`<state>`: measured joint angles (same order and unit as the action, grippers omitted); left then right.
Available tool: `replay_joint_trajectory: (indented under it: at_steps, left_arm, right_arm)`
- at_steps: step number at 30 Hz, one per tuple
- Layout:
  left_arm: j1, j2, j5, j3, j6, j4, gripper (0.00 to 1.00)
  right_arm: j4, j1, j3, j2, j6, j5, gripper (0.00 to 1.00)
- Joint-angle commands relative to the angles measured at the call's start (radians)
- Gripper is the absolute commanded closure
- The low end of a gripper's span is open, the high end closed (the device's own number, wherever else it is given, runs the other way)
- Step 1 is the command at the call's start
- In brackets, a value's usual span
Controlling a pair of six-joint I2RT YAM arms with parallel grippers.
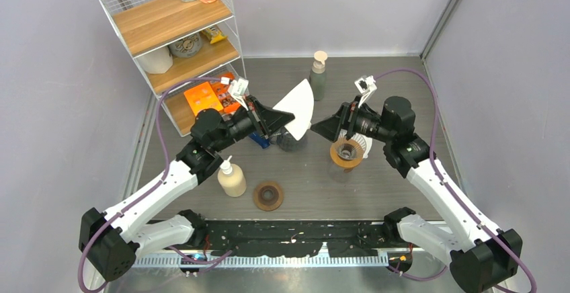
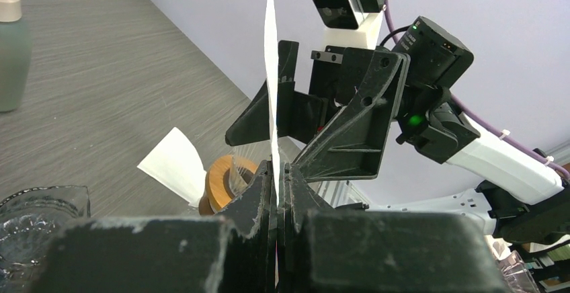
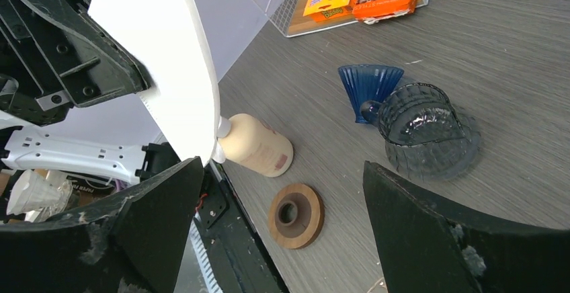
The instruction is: Place the coffee filter in the dripper
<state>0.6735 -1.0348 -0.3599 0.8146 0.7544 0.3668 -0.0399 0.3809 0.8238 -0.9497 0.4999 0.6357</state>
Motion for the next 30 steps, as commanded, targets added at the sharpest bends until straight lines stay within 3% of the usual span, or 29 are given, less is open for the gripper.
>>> replay_joint_trajectory:
  at_steps: [1, 25, 30]
  left_arm:
    - [-0.004, 0.015, -0.018, 0.004, 0.015, 0.083, 1.00]
    - [-0.004, 0.027, -0.031, -0.012, 0.046, 0.117, 1.00]
    - [-0.003, 0.023, -0.012, -0.020, 0.082, 0.153, 1.00]
  right_arm:
    - [0.093, -0.004, 0.031, -0.014, 0.022, 0.027, 0.04]
    - [0.097, -0.004, 0.037, -0.028, 0.066, -0.012, 0.04]
    - [0.215, -0.004, -0.010, -0.010, 0.168, -0.010, 0.05]
